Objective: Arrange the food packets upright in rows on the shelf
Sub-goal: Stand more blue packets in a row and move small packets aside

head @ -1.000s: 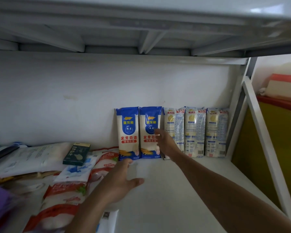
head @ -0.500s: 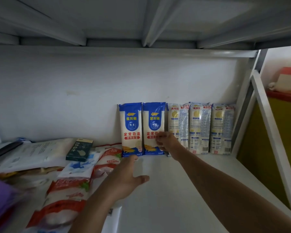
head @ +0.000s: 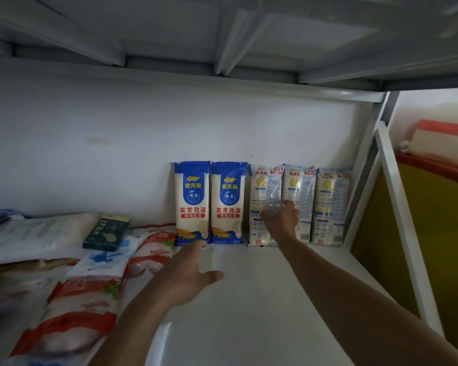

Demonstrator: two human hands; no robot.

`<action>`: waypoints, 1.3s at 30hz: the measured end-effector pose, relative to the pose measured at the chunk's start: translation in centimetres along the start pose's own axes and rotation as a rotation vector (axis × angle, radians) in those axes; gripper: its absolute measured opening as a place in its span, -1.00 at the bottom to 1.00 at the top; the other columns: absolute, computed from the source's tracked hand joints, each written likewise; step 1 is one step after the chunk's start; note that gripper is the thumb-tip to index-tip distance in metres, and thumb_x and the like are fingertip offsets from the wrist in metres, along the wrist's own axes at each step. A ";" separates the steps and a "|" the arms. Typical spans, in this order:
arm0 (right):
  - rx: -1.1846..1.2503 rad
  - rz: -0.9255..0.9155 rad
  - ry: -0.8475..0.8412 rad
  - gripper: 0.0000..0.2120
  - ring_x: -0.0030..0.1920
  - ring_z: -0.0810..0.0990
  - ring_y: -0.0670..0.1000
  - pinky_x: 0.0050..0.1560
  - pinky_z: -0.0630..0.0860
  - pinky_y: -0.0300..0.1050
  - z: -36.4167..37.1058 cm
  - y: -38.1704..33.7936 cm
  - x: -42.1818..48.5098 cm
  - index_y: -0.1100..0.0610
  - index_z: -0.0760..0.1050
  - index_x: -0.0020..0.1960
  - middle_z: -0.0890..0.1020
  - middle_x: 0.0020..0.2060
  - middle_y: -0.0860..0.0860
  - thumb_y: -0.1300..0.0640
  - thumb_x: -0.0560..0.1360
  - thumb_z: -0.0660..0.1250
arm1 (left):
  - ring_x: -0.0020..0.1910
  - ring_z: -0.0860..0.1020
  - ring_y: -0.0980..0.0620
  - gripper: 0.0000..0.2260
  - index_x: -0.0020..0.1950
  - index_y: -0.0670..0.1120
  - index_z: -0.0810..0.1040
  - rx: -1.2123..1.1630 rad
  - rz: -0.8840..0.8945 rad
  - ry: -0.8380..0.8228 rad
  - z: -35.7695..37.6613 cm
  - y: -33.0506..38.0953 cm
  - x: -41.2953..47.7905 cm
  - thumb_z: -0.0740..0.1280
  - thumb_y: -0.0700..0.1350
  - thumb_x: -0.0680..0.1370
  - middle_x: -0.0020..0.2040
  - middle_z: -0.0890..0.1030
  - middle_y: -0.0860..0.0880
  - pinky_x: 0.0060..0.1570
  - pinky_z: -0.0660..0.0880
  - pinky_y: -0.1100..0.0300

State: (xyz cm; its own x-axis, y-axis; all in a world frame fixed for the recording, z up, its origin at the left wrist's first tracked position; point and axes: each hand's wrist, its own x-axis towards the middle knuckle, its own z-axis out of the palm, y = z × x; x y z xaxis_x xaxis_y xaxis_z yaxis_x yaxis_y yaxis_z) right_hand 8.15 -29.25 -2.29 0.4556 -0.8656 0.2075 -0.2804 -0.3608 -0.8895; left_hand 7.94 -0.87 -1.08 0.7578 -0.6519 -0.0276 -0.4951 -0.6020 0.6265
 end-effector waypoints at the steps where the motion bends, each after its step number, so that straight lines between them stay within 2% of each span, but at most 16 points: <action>1: 0.002 0.021 -0.009 -0.22 0.45 0.31 0.25 0.44 0.37 0.17 0.6 0.1 0.1 0.21 0.19 0.52 0.32 0.43 0.22 0.18 0.43 0.53 | 0.50 0.38 -0.01 -0.25 0.61 0.10 0.16 0.006 0.000 0.001 0.1 0.1 0.1 0.42 0.23 0.52 0.61 0.30 0.05 0.40 0.43 -0.08; 5: -0.055 0.050 -0.004 0.08 0.52 0.25 0.31 0.49 0.29 0.30 3.3 0.1 0.2 0.22 -0.02 0.58 0.23 0.51 0.25 0.06 0.33 0.62 | 0.50 0.38 -0.02 -0.23 0.63 0.08 0.13 0.038 0.018 -0.017 0.5 0.5 0.4 0.41 0.23 0.53 0.62 0.28 0.03 0.40 0.43 -0.03; 7: -0.100 0.095 -0.003 0.15 0.56 0.20 0.32 0.52 0.22 0.34 4.2 0.0 0.5 0.19 -0.11 0.60 0.17 0.55 0.26 0.02 0.33 0.62 | 0.52 0.36 -0.02 -0.22 0.65 0.06 0.10 0.062 0.028 -0.031 0.6 0.6 0.4 0.39 0.22 0.54 0.63 0.25 0.02 0.38 0.39 0.01; 12: -0.149 0.084 0.033 -0.04 0.52 0.24 0.31 0.48 0.26 0.34 4.1 0.7 0.9 0.22 0.03 0.58 0.26 0.51 0.24 0.07 0.41 0.56 | 0.59 0.26 -0.03 -0.21 0.66 0.06 0.06 0.101 0.035 -0.048 0.7 0.6 0.5 0.37 0.23 0.56 0.67 0.16 0.02 0.44 0.32 -0.02; 15: -0.128 0.032 0.010 -0.22 0.42 0.38 0.33 0.42 0.39 0.26 3.4 1.4 0.6 0.25 0.20 0.49 0.41 0.40 0.24 0.14 0.42 0.54 | 0.59 0.25 -0.02 -0.24 0.66 0.07 0.06 0.111 0.056 -0.048 0.8 1.1 0.2 0.35 0.24 0.57 0.67 0.15 0.04 0.42 0.29 0.00; 19: -0.105 0.006 -0.066 -0.41 0.15 0.62 0.24 0.13 0.61 0.20 1.1 1.4 -1.7 0.17 0.33 0.27 0.59 0.14 0.17 0.14 0.37 0.57 | 0.58 0.26 -0.01 -0.26 0.65 0.06 0.08 0.090 0.082 -0.068 1.0 2.1 -0.3 0.35 0.23 0.58 0.67 0.14 0.04 0.35 0.32 0.06; 22: -0.031 -0.036 -0.137 -0.51 0.07 0.62 0.16 -0.04 0.57 0.02 -1.6 1.3 -5.6 0.16 0.33 0.19 0.60 0.08 0.14 0.18 0.43 0.56 | 0.56 0.30 0.00 -0.30 0.64 0.03 0.11 0.057 0.103 -0.073 0.9 2.7 -0.8 0.34 0.18 0.60 0.65 0.19 0.01 0.24 0.31 0.15; 24: -0.010 -0.074 -0.177 -0.52 0.04 0.60 0.12 -0.09 0.52 -0.05 -3.3 1.6 -8.5 0.15 0.33 0.20 0.59 0.09 0.14 0.17 0.45 0.55 | 0.53 0.33 0.01 -0.36 0.62 0.02 0.17 -0.002 0.107 -0.058 0.9 3.2 -1.2 0.33 0.15 0.62 0.62 0.26 0.01 0.29 0.35 0.14; 26: 0.055 -0.082 -0.211 -0.49 0.05 0.62 0.10 -0.13 0.55 -0.10 -4.7 1.5 -11.4 0.11 0.30 0.24 0.59 0.12 0.11 0.17 0.46 0.55 | 0.52 0.35 0.01 -0.36 0.60 0.03 0.22 -0.110 0.088 -0.050 0.9 3.5 -1.8 0.30 0.23 0.60 0.60 0.31 0.02 0.37 0.38 0.06; 30: 0.183 -0.082 -0.334 -0.37 0.10 0.63 0.08 -0.06 0.64 -0.09 -7.4 0.2 -15.3 0.08 0.21 0.35 0.57 0.11 0.02 0.17 0.48 0.55 | 0.41 0.46 0.08 -0.37 0.55 0.05 0.31 -0.224 0.086 -0.046 1.7 3.9 -3.1 0.23 0.35 0.57 0.49 0.45 0.07 0.31 0.43 0.07; 33: 0.207 -0.100 -0.450 -0.45 0.07 0.67 0.00 0.03 0.68 -0.01 -8.9 -0.3 -16.8 -0.01 0.25 0.24 0.60 0.06 -0.07 0.11 0.47 0.55 | 0.34 0.53 0.14 -0.42 0.46 0.09 0.43 -0.285 0.126 -0.011 2.5 4.0 -4.0 0.23 0.37 0.54 0.39 0.55 0.12 0.39 0.45 -0.01; 37: 0.233 -0.144 -0.466 -0.46 0.06 0.69 -0.04 -0.10 0.66 -0.18 -9.1 -0.8 -17.8 0.01 0.29 0.26 0.60 0.08 -0.04 0.05 0.46 0.56 | 0.21 0.60 0.24 -0.70 0.26 0.16 0.55 -0.380 0.130 0.070 3.2 4.4 -4.6 0.24 0.26 0.62 0.15 0.66 0.24 0.32 0.51 0.06; 39: 0.195 -0.247 -0.407 -0.41 0.17 0.61 -0.08 -0.02 0.62 -0.23 -9.0 -1.3 -18.1 0.03 0.32 0.33 0.53 0.16 -0.06 0.04 0.45 0.57 | 0.14 0.62 0.23 -0.77 0.18 0.15 0.58 -0.466 0.117 0.134 3.3 4.8 -4.8 0.24 0.20 0.65 0.06 0.68 0.23 0.26 0.55 0.03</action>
State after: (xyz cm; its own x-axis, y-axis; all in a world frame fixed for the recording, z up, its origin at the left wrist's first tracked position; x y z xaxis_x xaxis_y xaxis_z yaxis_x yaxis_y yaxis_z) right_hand -7.33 -16.27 -1.17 0.7916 -0.5431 0.2802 0.0223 -0.4326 -0.9013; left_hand 0.56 -2.16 -0.53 0.7714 -0.6197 0.1445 -0.3606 -0.2386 0.9017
